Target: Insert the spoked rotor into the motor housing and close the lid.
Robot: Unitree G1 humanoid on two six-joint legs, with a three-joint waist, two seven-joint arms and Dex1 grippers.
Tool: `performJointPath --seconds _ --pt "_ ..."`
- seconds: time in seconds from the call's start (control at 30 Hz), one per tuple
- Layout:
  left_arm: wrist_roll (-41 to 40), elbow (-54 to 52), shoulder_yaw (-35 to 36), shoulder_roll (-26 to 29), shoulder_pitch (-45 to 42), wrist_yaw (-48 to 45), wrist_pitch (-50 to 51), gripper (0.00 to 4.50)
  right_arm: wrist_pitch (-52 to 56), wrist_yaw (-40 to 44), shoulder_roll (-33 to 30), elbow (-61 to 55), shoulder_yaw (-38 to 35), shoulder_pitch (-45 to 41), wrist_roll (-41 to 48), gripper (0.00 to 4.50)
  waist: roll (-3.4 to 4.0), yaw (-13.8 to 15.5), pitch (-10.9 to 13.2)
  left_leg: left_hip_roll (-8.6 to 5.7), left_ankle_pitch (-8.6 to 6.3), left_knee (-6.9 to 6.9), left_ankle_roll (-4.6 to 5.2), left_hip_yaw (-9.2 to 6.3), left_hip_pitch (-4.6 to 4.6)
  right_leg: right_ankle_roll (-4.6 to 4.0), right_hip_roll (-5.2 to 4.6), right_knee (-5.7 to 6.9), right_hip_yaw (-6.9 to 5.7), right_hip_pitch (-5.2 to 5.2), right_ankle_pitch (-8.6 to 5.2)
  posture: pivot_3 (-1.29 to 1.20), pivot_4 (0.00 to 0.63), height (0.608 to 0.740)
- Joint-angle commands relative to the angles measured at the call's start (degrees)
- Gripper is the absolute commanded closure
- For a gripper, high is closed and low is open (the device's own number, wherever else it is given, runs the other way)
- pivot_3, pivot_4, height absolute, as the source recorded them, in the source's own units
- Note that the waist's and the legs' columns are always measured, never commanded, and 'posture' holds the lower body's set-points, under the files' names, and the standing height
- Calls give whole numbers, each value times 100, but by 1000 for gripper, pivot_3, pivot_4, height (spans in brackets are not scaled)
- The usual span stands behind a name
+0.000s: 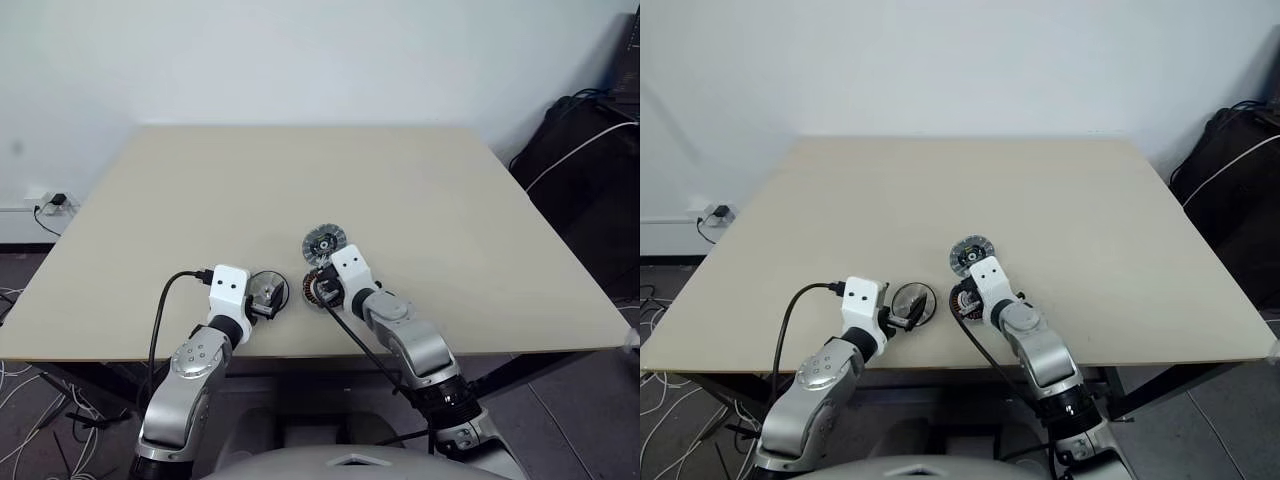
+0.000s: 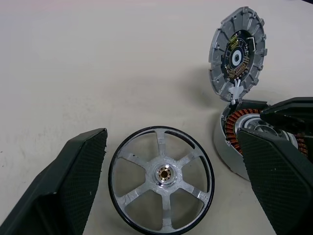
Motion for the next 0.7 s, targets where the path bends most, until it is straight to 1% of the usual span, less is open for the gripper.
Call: performJointPath --seconds 0.03,0.4,0.7 --pt "21 -87 12 -42 -42 21 -103 0 -64 -73 3 -55 -64 -120 -68 4463 0 0 0 0 0 0 0 0 0 0 0 0 0 0 0 0 0 740" --pt "20 -80 12 -49 -37 15 -114 0 288 236 -184 -103 209 -73 -63 4463 -4 -2 -3 0 0 0 0 0 1 0 0 0 0 1 0 0 0 740" --pt "14 -62 -7 -52 -40 -9 -107 0 123 379 -158 -130 202 -14 20 4463 -14 -7 -10 1 0 0 0 0 1 2 0 0 0 0 -1 0 0 740"
